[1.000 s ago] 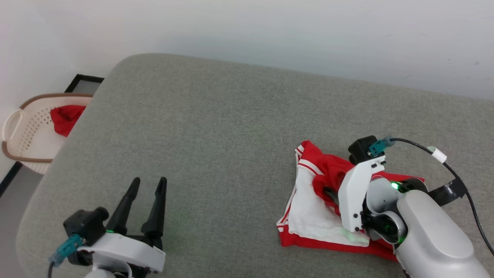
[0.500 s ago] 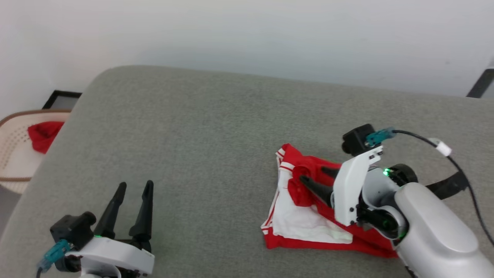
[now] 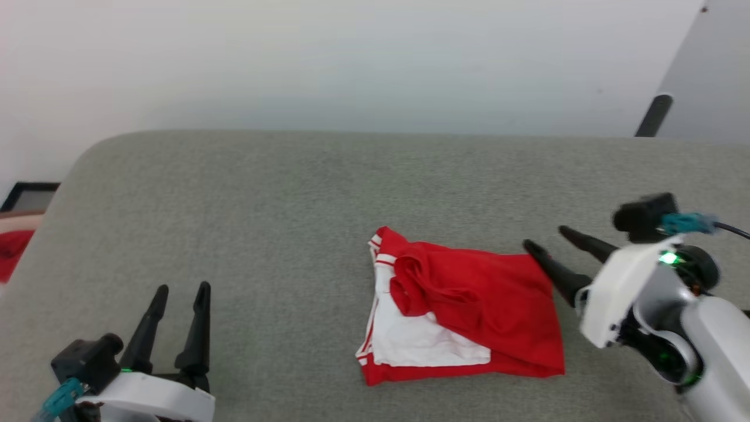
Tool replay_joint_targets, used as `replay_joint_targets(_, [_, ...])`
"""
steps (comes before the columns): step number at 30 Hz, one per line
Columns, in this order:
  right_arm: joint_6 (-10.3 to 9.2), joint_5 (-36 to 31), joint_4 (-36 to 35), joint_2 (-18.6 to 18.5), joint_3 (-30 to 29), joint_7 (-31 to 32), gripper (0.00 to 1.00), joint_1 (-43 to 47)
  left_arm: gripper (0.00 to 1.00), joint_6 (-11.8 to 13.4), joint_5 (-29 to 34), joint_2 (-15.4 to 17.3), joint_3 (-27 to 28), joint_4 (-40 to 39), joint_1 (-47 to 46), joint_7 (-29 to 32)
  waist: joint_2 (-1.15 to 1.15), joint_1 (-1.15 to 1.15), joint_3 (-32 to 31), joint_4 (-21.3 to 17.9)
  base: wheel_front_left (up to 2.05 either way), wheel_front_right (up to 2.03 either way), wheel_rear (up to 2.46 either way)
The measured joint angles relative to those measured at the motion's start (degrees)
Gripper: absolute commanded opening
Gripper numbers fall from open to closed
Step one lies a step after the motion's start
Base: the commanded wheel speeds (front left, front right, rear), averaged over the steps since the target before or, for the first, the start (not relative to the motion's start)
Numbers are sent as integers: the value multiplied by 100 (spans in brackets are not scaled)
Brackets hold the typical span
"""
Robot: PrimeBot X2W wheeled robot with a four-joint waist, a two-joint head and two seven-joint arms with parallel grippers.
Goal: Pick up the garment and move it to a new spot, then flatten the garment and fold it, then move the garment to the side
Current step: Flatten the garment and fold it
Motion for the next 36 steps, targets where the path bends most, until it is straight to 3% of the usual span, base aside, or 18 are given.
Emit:
replay_joint_targets(9, [0,-472,-203,-524,-556,-1367,100,694,100,0,229,11,253,-58,243,0,0,0,-122,-399,0,0,0])
replay_joint_targets(16, [0,-719,-114,-582,-1053,-2238,100,1315,100,0,333,-9,501,-82,410,0,0,0,-188,-602,0,0,0])
replay_joint_targets(24, [0,-881,-65,-367,-1619,-2592,100,1897,100,0,610,-83,746,-208,570,0,0,0,-237,-701,0,0,0])
replay_joint_targets(36, [0,-1125,-302,-168,-2007,-2522,100,2153,100,0,783,-180,788,-248,592,0,0,0,-215,-676,0,0,0])
